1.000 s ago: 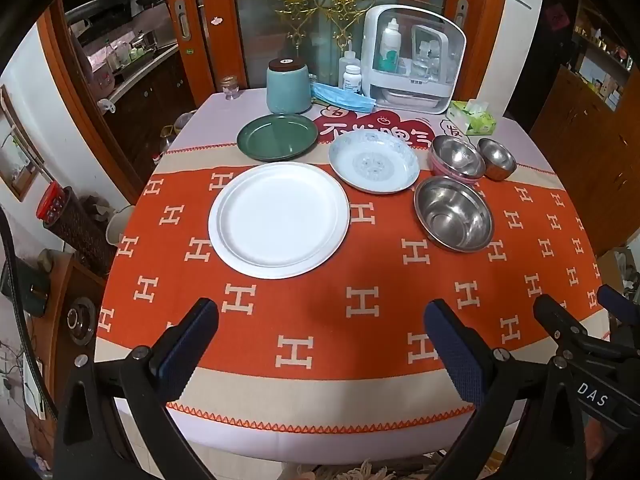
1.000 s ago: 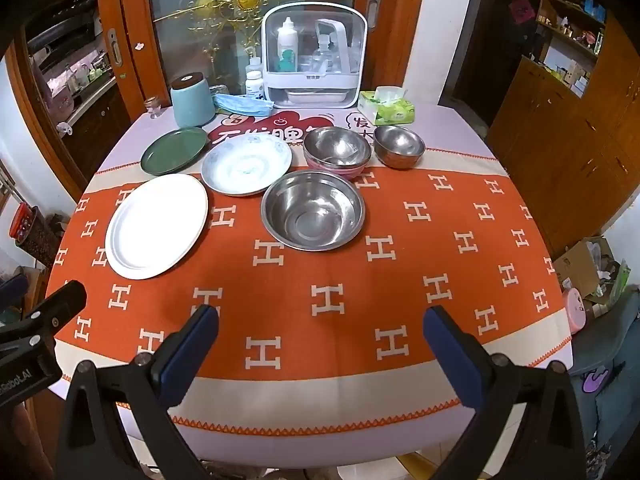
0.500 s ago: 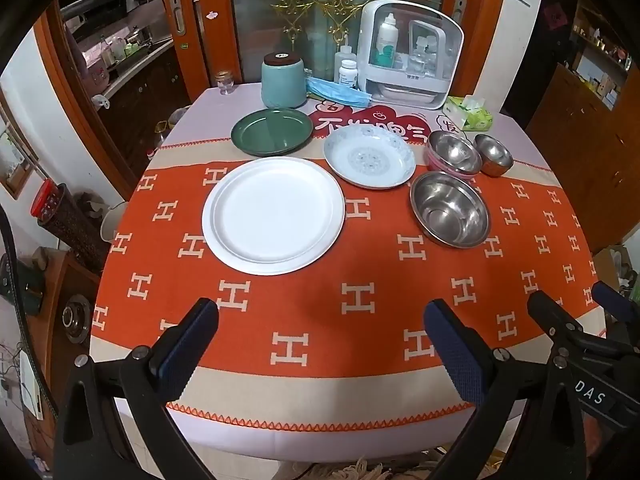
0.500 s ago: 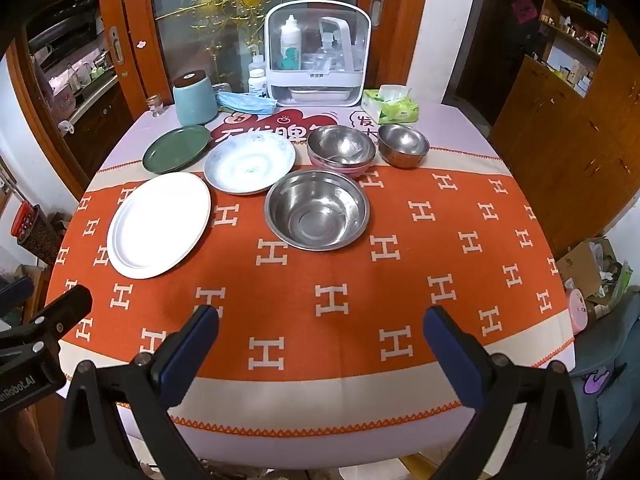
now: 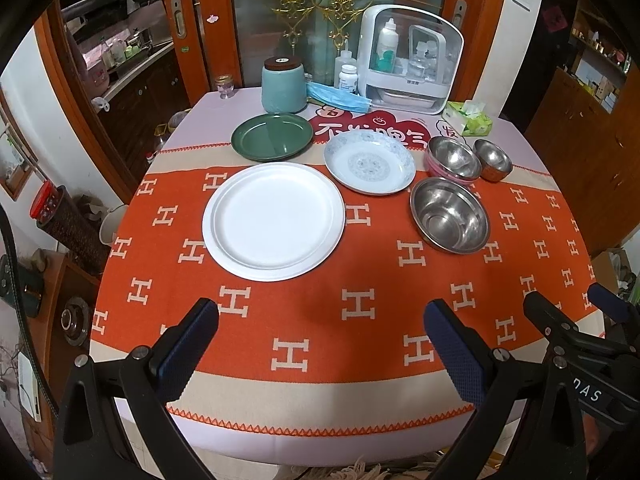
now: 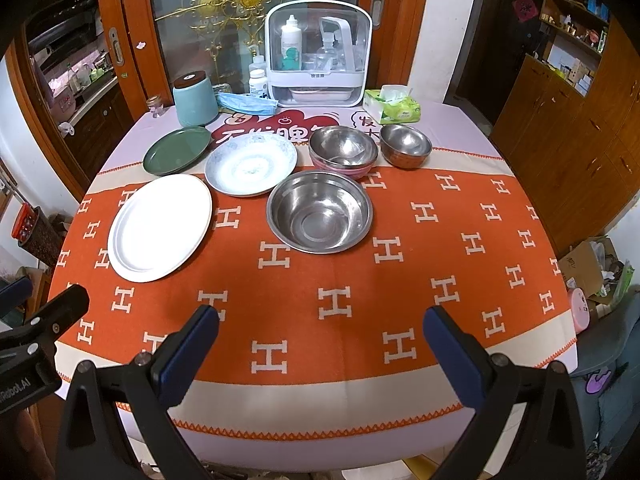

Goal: Organize plates and bowls

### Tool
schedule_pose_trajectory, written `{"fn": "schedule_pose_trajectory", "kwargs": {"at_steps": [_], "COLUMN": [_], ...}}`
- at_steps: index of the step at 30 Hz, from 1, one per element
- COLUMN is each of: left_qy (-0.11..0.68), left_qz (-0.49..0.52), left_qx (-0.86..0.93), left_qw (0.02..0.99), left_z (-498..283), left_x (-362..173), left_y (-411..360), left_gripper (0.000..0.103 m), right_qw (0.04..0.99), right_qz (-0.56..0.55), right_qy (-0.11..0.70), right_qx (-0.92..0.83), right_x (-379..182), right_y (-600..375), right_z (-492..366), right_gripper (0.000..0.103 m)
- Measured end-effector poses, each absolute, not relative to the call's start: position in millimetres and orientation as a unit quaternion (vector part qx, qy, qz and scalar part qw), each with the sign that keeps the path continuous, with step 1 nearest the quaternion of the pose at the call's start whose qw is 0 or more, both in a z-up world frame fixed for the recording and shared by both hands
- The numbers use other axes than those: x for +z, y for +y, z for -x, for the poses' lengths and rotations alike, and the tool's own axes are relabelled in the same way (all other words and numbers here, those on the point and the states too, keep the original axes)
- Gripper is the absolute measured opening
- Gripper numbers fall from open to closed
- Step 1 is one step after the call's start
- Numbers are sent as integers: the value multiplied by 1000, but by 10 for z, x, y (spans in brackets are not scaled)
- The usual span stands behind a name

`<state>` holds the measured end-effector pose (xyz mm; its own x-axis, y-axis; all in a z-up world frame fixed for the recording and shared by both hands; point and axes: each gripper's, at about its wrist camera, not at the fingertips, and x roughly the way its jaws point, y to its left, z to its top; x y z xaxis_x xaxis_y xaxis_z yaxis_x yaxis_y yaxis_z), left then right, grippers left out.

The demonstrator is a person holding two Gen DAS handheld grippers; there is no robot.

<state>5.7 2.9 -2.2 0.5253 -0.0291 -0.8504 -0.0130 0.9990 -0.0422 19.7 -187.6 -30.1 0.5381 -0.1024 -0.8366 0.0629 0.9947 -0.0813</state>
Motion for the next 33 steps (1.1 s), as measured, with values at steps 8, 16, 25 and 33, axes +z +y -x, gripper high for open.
{"fn": "schedule_pose_trajectory", "kwargs": {"at_steps": [8, 16, 25, 33], "left_qy": [488, 487, 486, 486], "left_qz": [20, 20, 18, 18], "left_qx": [-4, -8, -12, -13], "left_qw": [873, 873, 874, 874], "left_z": [-85, -86, -44, -20], "left_x": [-9, -11, -9, -10], "left_y": [34, 50, 58, 42], "left_gripper": [102, 102, 102, 102], "right_qw": [877, 877, 878, 881], "right_qz": [19, 18, 18, 18], "right_qy": [478, 479, 476, 471], "right_qx": [-46, -45, -43, -43], "right_x": [-281, -277, -262, -229], "right_y": [-1869, -1875, -1781, -1795], "right_z": [-202, -187, -233, -178], "right_gripper": [102, 102, 102, 102]}}
